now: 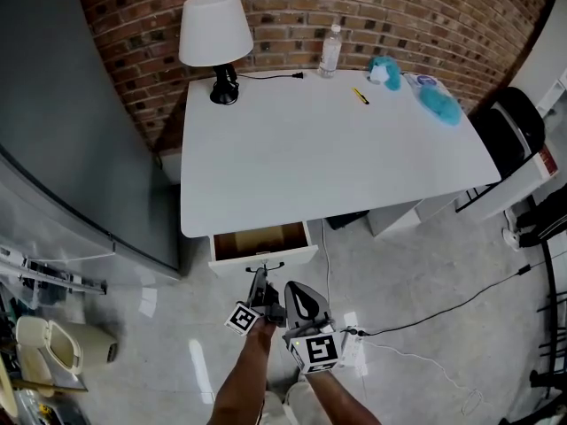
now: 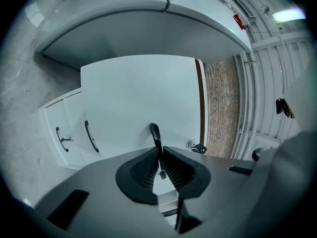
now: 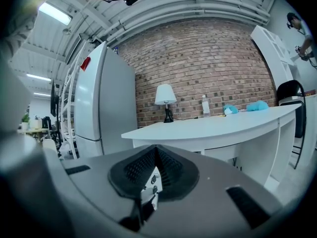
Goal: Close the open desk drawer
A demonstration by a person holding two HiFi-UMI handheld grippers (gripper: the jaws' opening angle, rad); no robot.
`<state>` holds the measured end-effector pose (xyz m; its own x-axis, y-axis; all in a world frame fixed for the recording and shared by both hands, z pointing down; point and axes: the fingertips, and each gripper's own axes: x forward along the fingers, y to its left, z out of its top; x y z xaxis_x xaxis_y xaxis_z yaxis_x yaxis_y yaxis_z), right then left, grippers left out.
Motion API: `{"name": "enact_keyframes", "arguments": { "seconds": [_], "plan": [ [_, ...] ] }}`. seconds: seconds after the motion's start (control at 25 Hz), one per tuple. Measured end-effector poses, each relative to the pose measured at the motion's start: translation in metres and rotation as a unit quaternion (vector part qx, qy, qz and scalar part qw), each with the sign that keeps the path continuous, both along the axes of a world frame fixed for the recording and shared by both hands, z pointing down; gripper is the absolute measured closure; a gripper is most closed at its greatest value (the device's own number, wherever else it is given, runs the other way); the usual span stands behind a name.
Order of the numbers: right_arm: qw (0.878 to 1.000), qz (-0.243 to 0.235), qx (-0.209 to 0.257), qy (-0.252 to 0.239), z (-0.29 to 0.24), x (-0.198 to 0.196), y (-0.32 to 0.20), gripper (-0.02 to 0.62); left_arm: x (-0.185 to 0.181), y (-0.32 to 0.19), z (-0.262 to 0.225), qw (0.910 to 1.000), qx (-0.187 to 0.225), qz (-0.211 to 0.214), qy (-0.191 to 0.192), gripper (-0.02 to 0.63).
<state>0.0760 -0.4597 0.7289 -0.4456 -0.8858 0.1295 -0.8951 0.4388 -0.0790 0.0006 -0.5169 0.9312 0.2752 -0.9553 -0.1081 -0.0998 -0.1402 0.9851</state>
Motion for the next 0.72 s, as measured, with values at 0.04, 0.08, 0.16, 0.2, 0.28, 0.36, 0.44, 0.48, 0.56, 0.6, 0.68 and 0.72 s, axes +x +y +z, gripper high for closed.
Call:
{"name": "enact_keyframes", "arguments": {
  "seconds": [0.04,0.08,0.16,0.2,0.28,0.36,0.44,0.48,0.56,0.6,0.68,0.72],
  "plan": [
    [1.000,0.000,-0.001,0.001,0.001,0.000,0.000,0.584,0.000,-0.004,-0.001,1.0000,0.000,-0.001,0.006,0.576],
    [1.000,-0.001,-0.001,0.003,0.002,0.000,0.000,0.584,0.001,-0.008,-0.002,0.9999,0.000,-0.003,0.012,0.577],
    [1.000,0.000,-0.003,0.003,0.002,0.000,-0.001,0.584,0.001,-0.015,-0.006,0.9998,0.001,-0.005,0.019,0.581],
    [1.000,-0.001,-0.003,0.002,0.002,-0.001,-0.002,0.584,0.000,-0.019,-0.008,0.9998,0.001,-0.005,0.020,0.581],
    [1.000,-0.004,0.001,-0.004,0.001,-0.003,-0.004,0.584,-0.002,-0.025,-0.007,0.9998,-0.001,-0.005,0.018,0.581],
    [1.000,-0.006,0.002,-0.006,0.002,-0.005,-0.007,0.584,-0.003,-0.031,-0.006,0.9998,-0.002,-0.004,0.018,0.581],
    [1.000,-0.005,-0.002,-0.004,0.002,-0.005,-0.009,0.584,-0.002,-0.036,-0.006,0.9997,0.000,-0.004,0.023,0.581],
    [1.000,-0.005,-0.003,-0.004,0.003,-0.006,-0.009,0.584,-0.003,-0.037,-0.006,0.9997,0.002,-0.005,0.025,0.581],
    [1.000,-0.006,-0.003,-0.003,0.003,-0.008,-0.011,0.584,-0.005,-0.042,-0.007,0.9996,0.006,-0.009,0.026,0.581],
    [1.000,-0.006,-0.003,-0.002,0.004,-0.008,-0.012,0.584,-0.006,-0.044,-0.007,0.9996,0.007,-0.011,0.027,0.581],
    [1.000,-0.004,-0.004,-0.003,0.006,-0.007,-0.013,0.584,-0.006,-0.047,-0.004,0.9996,0.003,-0.012,0.025,0.581],
    [1.000,-0.003,-0.005,-0.003,0.007,-0.006,-0.013,0.584,-0.006,-0.048,-0.002,0.9997,0.000,-0.011,0.021,0.581]
  ]
}}
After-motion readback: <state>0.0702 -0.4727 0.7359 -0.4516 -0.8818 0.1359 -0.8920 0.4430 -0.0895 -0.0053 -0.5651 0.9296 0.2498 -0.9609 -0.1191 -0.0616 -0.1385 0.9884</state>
